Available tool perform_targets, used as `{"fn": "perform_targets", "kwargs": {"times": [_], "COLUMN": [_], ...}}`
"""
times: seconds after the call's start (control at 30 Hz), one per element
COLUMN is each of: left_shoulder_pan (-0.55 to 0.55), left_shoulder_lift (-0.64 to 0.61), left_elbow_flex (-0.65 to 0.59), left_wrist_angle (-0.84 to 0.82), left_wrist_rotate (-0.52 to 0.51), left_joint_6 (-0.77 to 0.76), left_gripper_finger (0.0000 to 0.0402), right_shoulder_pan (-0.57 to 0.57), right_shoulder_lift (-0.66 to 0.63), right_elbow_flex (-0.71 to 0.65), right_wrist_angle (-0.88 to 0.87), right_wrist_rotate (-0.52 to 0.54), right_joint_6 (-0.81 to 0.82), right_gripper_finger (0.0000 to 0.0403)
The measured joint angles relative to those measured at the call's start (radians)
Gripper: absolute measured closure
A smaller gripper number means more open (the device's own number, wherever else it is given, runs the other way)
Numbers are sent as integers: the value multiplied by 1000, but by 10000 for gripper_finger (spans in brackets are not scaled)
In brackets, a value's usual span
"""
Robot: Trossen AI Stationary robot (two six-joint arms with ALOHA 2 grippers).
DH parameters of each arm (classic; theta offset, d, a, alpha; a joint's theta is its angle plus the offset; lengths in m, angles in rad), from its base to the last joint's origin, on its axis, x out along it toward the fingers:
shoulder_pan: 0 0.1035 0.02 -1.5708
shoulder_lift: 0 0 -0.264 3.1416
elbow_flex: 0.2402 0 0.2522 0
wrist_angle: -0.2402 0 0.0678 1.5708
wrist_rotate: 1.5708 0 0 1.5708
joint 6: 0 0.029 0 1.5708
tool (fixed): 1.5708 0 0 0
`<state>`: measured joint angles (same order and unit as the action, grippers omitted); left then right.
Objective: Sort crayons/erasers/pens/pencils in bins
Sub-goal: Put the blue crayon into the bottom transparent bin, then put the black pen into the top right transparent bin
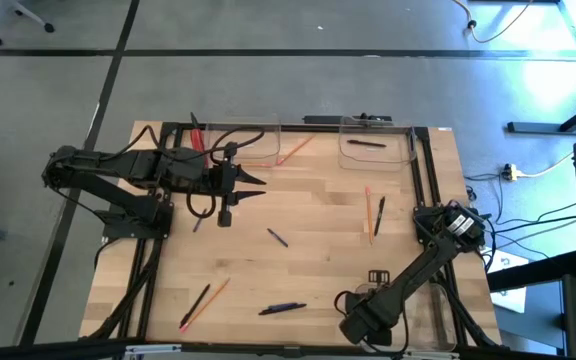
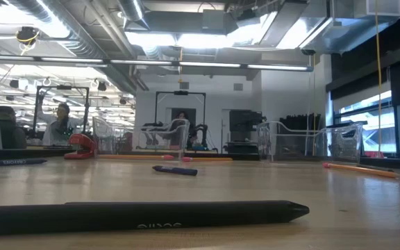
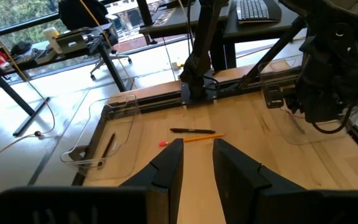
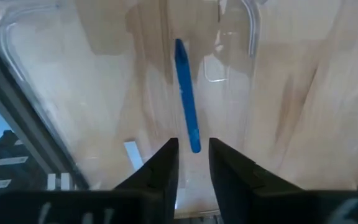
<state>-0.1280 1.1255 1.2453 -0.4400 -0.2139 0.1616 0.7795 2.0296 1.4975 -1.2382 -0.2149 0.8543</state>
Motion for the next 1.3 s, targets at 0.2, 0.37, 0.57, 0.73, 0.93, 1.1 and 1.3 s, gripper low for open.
{"fn": "perform_targets", "kwargs": {"times": [0.2,0.37,0.57,0.73,0.93,1.1,1.3], "left_shoulder_pan": [0,1,1,2,11,35,38], "left_shoulder_lift": [0,0,-16,-59,-99,-101,-78], "left_elbow_flex": [0,0,0,0,0,0,0], "left_wrist_angle": [0,-4,-109,-218,-407,-640,-848], "left_wrist_rotate": [-1,-5,-63,-156,-227,-148,-98], "left_joint_6": [-2,-3,-69,-210,-474,-757,-976], "left_gripper_finger": [321,321,321,321,321,321,321], "right_shoulder_pan": [-11,-19,-18,-20,-37,-62,-105], "right_shoulder_lift": [1,1,1,1,0,0,-1], "right_elbow_flex": [58,181,340,468,592,680,812], "right_wrist_angle": [-130,-265,-322,-335,-333,-333,-333], "right_wrist_rotate": [-36,-21,90,250,449,573,774], "right_joint_6": [19,52,181,257,266,242,114], "right_gripper_finger": [304,303,303,303,303,303,303]}}
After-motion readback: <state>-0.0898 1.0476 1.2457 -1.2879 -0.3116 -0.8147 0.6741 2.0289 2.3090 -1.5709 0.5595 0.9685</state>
